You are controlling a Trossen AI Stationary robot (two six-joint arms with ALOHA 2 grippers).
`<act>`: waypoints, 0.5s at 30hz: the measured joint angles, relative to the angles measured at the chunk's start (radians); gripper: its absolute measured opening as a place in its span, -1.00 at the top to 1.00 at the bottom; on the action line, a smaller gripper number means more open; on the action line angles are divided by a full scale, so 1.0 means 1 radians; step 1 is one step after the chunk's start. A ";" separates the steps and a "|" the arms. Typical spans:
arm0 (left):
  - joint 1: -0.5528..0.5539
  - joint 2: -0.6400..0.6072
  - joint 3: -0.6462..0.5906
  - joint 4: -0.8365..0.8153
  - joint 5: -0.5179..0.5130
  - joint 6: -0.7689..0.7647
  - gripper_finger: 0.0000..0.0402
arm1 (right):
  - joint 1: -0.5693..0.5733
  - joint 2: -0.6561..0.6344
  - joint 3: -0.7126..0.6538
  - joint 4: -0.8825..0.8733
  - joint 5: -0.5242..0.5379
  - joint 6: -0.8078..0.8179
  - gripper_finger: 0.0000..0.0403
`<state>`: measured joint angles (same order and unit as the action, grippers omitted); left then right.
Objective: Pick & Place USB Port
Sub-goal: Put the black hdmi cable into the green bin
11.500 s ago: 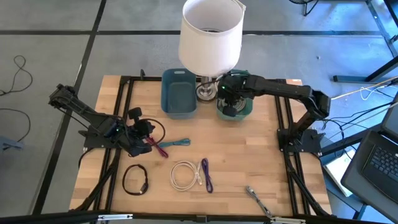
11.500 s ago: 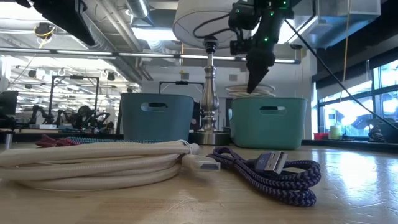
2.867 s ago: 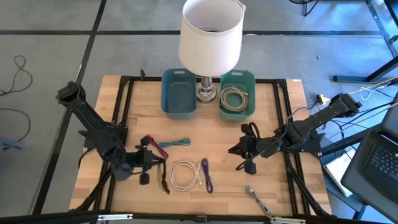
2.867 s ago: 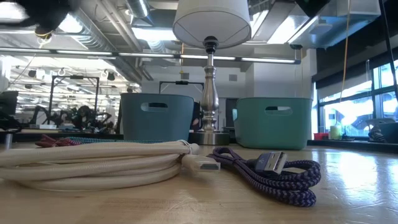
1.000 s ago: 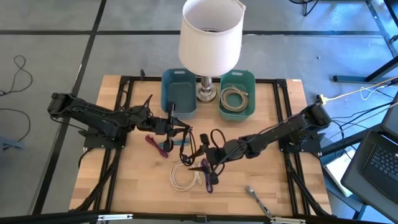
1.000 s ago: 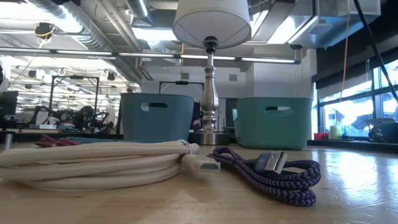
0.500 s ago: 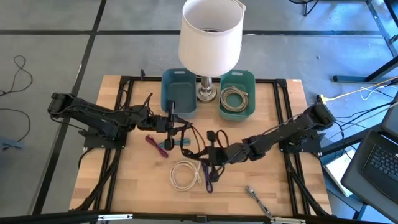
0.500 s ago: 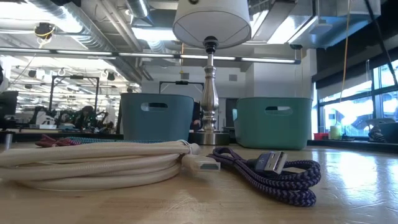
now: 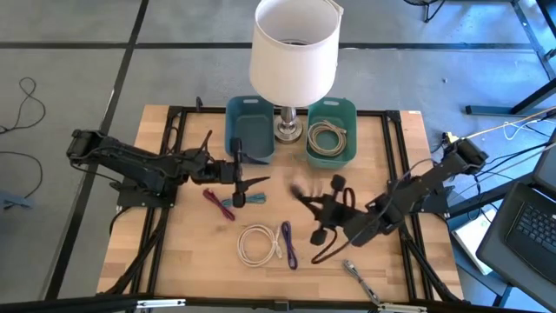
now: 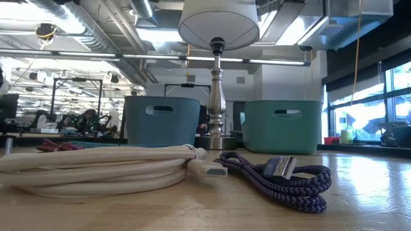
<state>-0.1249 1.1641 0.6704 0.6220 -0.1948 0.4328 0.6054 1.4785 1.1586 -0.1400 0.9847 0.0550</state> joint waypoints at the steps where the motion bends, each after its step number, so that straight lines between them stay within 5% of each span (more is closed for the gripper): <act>1: -0.001 0.000 0.000 -0.001 -0.021 0.000 0.13 | 0.014 -0.006 0.000 -0.037 0.032 0.036 0.93; 9: -0.057 -0.005 0.000 -0.112 -0.092 -0.010 0.07 | 0.086 -0.036 -0.001 -0.456 0.122 0.460 0.94; 15: -0.152 -0.005 0.000 -0.232 -0.256 -0.027 0.10 | 0.033 -0.036 -0.001 -0.933 0.089 0.870 0.94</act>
<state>-0.2766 1.1595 0.6704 0.3901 -0.4504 0.4053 0.6386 1.4424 1.1580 -1.0730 1.0737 0.9255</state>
